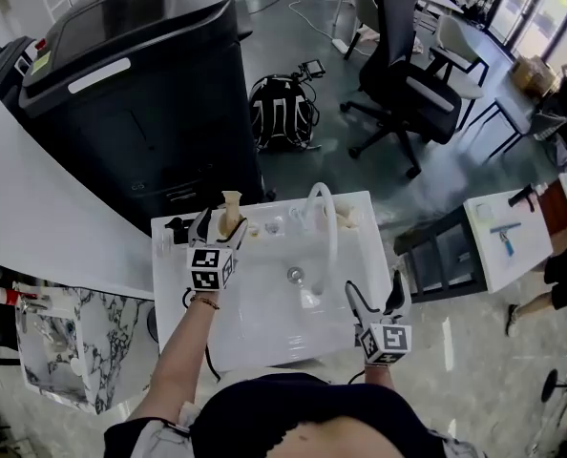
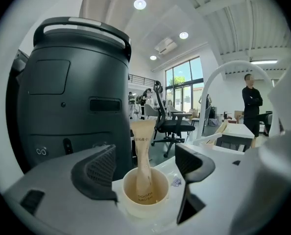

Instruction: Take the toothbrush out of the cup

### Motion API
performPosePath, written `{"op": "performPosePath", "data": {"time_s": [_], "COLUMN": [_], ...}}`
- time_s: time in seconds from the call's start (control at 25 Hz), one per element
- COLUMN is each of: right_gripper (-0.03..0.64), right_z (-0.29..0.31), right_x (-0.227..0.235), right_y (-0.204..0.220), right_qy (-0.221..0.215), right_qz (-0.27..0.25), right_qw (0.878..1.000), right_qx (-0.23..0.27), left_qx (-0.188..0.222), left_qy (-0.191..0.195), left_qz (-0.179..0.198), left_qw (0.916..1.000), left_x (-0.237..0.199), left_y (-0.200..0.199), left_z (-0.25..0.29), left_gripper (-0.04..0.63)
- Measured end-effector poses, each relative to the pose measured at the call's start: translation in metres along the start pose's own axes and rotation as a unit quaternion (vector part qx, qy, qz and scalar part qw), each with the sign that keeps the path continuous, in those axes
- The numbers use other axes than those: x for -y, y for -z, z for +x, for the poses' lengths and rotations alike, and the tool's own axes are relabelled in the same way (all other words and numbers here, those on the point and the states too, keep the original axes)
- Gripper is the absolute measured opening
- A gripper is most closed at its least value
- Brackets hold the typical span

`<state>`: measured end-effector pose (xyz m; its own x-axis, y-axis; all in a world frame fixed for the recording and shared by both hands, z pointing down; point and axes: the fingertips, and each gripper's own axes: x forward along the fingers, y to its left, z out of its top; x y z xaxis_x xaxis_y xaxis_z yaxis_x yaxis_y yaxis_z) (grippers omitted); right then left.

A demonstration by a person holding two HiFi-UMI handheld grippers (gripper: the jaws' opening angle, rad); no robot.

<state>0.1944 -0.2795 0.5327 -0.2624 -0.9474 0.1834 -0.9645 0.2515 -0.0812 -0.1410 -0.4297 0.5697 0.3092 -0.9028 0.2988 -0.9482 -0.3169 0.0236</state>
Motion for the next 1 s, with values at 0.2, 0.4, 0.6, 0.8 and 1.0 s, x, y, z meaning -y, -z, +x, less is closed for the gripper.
{"op": "performPosePath", "data": {"time_s": [0.2, 0.4, 0.6, 0.8, 1.0], "right_gripper": [0.525, 0.525, 0.525, 0.525, 0.525], "right_z": [0.005, 0.008, 0.01, 0.011, 0.011], "right_x": [0.01, 0.02, 0.022, 0.025, 0.025], "right_y": [0.006, 0.004, 0.011, 0.014, 0.012], "right_qy": [-0.003, 0.006, 0.006, 0.007, 0.008], "right_qz": [0.003, 0.022, 0.019, 0.015, 0.017], "right_qw": [1.0, 1.0, 1.0, 1.0, 1.0], "right_qx": [-0.013, -0.01, -0.021, -0.026, -0.023], "left_qx": [-0.03, -0.044, -0.04, -0.034, -0.019], "left_qy": [-0.007, -0.02, -0.018, -0.01, -0.01], "left_qz": [0.006, 0.01, 0.01, 0.003, -0.008], "left_qw": [0.9995, 0.9988, 0.999, 0.9994, 0.9997], "left_x": [-0.009, -0.018, -0.019, -0.016, -0.015], "left_y": [0.013, 0.022, 0.025, 0.023, 0.014], "left_z": [0.022, 0.027, 0.027, 0.027, 0.022], "left_gripper": [0.327, 0.207, 0.06, 0.034, 0.018]}}
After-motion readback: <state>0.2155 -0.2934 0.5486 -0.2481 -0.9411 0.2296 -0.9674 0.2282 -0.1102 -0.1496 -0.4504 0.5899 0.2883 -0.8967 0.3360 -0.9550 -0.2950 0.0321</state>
